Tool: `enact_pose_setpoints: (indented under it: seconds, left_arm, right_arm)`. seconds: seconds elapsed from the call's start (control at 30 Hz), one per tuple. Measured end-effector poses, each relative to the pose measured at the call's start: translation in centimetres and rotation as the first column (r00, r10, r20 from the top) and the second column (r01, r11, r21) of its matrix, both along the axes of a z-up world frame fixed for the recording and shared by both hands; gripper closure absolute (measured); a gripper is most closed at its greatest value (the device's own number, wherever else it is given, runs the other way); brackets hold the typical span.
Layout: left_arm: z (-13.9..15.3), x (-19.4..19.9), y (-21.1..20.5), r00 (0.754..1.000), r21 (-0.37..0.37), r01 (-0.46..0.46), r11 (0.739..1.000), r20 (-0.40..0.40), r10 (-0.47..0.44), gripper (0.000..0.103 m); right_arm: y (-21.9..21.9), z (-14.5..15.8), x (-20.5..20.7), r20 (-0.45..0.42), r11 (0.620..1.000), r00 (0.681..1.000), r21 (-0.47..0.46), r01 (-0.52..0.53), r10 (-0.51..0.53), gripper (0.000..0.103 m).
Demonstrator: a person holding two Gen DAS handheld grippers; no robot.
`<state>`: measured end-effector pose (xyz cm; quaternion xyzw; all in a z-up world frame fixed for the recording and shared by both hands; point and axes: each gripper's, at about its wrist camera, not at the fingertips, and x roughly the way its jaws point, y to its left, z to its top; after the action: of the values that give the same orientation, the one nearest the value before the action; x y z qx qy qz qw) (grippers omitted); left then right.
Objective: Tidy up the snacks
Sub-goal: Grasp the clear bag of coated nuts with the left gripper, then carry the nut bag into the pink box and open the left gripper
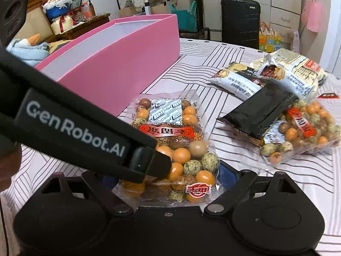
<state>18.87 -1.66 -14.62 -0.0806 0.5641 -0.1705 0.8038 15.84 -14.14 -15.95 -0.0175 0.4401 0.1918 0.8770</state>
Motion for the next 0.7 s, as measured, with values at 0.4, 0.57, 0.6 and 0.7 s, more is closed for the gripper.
enact_pose_setpoints:
  seconds: [0.4,0.57,0.6,0.7]
  left_arm:
    - [2.9,-4.4,0.4,0.995,0.015,0.035,0.999,0.088,-0.036,0.053]
    - [5.0,-5.7,1.7,0.993,-0.029,0.036,0.999,0.115,-0.033,0.053]
    - [5.4,-5.9,1.9,0.992,-0.037,0.041,0.999,0.121,-0.036,0.053]
    - [6.8,-6.5,2.6,0.989,-0.055,0.047,0.997,0.143,-0.039,0.053]
  right_arm:
    - [0.7,3.3,-3.1,-0.033,0.999,0.999,-0.037,0.0,-0.001,0.009]
    - [1.2,5.4,-4.0,0.011,0.998,1.0,-0.068,-0.018,0.019,0.009]
    - [1.3,5.8,-4.2,0.02,0.997,1.0,-0.074,-0.021,0.022,0.009]
    - [1.9,7.2,-4.6,0.046,0.996,0.998,-0.088,-0.03,0.034,0.009]
